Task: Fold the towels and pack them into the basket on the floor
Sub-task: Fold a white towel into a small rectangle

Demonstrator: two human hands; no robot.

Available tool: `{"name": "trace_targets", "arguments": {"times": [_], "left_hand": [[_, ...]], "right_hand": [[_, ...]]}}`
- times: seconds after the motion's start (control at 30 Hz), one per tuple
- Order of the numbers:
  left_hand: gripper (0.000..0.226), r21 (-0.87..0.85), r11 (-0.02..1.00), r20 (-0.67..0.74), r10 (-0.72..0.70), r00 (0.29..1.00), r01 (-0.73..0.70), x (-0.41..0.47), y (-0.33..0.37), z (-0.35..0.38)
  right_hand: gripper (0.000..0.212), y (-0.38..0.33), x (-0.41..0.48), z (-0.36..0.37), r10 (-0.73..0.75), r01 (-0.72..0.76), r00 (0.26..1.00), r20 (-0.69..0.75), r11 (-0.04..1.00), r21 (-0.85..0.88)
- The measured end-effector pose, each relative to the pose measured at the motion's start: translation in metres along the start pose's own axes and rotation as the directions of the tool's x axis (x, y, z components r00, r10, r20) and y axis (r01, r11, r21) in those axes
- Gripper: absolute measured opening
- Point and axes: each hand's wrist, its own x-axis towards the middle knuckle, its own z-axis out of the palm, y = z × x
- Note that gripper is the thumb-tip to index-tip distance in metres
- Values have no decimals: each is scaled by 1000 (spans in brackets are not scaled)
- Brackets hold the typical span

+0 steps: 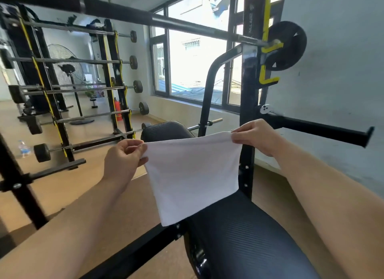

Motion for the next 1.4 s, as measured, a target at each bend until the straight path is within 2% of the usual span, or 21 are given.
{"name": "trace_targets", "arguments": {"times": [0.2,0.37,0.57,0.7,0.83,0.97,1.13,1.27,1.4], "left_hand": [[18,38,999,13,20,1000,-20,-35,24,-13],[16,89,995,29,41,999,-44,-69,46,-27],[6,117,990,57,69,996,-75,-111,73,-45],[6,137,986,90,86,992,-98,-138,87,-56],[13,180,979,108,78,991,-97,-159,92,-66],[12,212,971,179,73,981,-111,-180,90,-79],[12,336,927,355,40,934,-167,-205,85,-93],[12,430,889,434,-50,899,-159,-217,79,-97],[9,452,882,438,-92,894,-131,-223,70,-101]], "right_hand": [[13,-19,-62,-14,24,-23,997,78,1000,-6],[11,-33,-104,-14,-1,-2,1000,-9,943,-332],[10,-50,-154,-12,-26,-26,992,-123,914,-406],[13,-56,-185,-11,-71,6,990,-121,883,-470],[7,-58,-216,-15,-92,50,993,-71,890,-454],[5,-55,-245,-21,-27,2,998,-52,904,-427],[19,-37,-268,-26,15,-66,988,-154,941,-331],[15,-26,-285,-24,41,-96,978,-207,960,-265],[6,-18,-301,-18,67,-117,984,-167,945,-307]]}}
